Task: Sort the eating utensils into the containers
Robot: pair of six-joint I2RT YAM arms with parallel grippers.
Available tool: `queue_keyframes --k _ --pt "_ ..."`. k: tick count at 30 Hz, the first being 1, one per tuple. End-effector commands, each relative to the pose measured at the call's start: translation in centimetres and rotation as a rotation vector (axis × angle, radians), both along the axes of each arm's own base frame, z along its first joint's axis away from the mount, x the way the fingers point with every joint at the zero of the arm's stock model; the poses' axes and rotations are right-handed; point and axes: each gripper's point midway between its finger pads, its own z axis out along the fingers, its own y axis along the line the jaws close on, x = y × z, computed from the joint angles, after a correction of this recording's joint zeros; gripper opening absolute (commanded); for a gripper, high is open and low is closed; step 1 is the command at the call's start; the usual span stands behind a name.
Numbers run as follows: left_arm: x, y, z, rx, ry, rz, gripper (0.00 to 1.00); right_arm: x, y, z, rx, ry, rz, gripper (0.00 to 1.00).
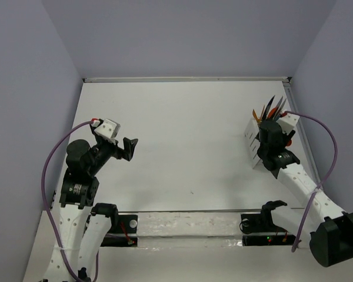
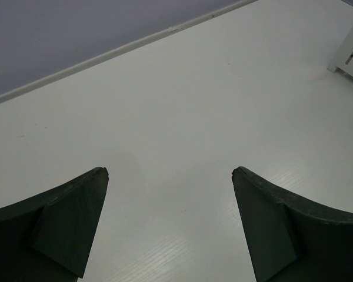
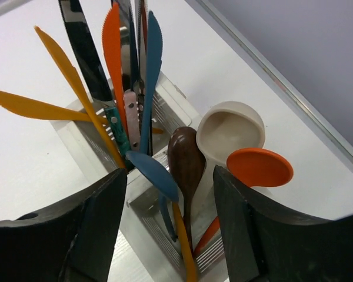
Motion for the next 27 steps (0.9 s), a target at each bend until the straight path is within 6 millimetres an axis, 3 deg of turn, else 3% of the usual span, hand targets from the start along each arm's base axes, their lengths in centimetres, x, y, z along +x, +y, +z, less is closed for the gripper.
queue_keyframes --k 1,6,7,9,10,13,14,16,20,24,27 --pt "0.2 -0.3 0.6 -0.007 -0.03 -0.023 0.99 -0.1 -0.1 5.2 0.023 -0.12 0.012 0.67" --pt "0.2 -0.6 0.4 -0.024 -0.011 -0.057 0.99 -1.1 0.1 9.4 0.032 -0.2 0.061 0.71" --pt "0.2 -0.5 0.3 -0.023 -0.008 -0.052 0.99 -1.0 0.6 11.0 0.046 -0.224 0.095 0.71" --pt "0.3 -0.3 0.2 -0.02 -0.01 -0.045 0.99 -1.4 1.4 12.0 0.061 -0.215 0.151 0.72" --pt "0.3 -0.2 0.3 -0.017 -0.014 -0.042 0.99 -1.4 2.7 13.4 0.091 -0.239 0.231 0.72" --pt "0.4 0.1 0.2 -0.009 -0.021 -0.034 0.99 -1.8 5.8 14.2 0.118 -0.23 0.435 0.72" --pt "0.4 0.2 0.0 -0.005 -0.02 -0.032 0.99 -2.6 8.5 14.3 0.14 -0.233 0.609 0.72" --pt "0.5 0.5 -0.4 0.006 -0.022 -0.018 0.99 -5.0 12.0 14.9 0.181 -0.268 0.837 0.72" --pt "0.5 1.0 -0.5 0.016 -0.032 0.001 0.99 -8.3 13.8 13.6 0.226 -0.308 0.98 0.73" --pt "0.4 1.3 -0.2 0.018 -0.057 0.011 0.99 -10.1 12.9 11.7 0.241 -0.352 0.946 0.76" --pt "0.5 2.3 0.1 0.023 -0.081 0.059 0.99 -11.4 12.0 11.8 0.266 -0.421 0.899 0.77"
